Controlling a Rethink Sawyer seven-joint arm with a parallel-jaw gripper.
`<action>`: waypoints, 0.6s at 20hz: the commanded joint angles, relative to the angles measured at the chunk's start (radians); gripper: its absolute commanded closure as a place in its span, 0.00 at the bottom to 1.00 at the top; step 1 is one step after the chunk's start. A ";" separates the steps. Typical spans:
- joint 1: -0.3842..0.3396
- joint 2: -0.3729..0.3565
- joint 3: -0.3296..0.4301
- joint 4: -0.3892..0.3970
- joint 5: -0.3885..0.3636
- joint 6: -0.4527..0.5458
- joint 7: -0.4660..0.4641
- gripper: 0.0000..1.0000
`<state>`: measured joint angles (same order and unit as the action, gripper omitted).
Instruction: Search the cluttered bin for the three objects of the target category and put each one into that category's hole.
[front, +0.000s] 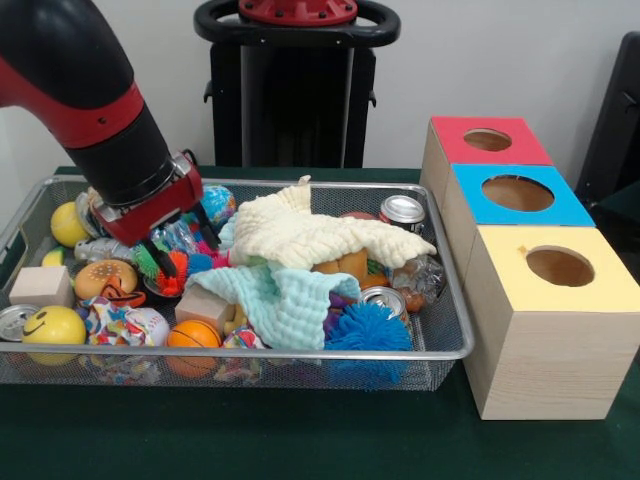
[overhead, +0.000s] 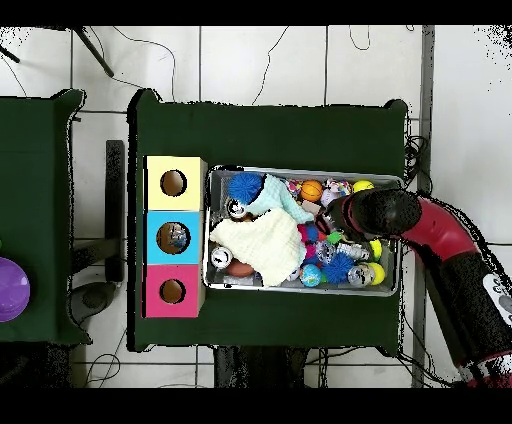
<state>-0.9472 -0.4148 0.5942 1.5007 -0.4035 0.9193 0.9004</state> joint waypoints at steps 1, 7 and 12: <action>-0.040 -0.063 -0.015 0.069 0.026 0.056 0.022 0.00; -0.110 -0.064 -0.007 0.160 0.005 -0.050 0.005 0.00; -0.175 -0.102 0.008 0.263 -0.017 -0.151 0.028 0.00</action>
<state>-1.0674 -0.4931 0.5942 1.6025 -0.3965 0.8945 0.9004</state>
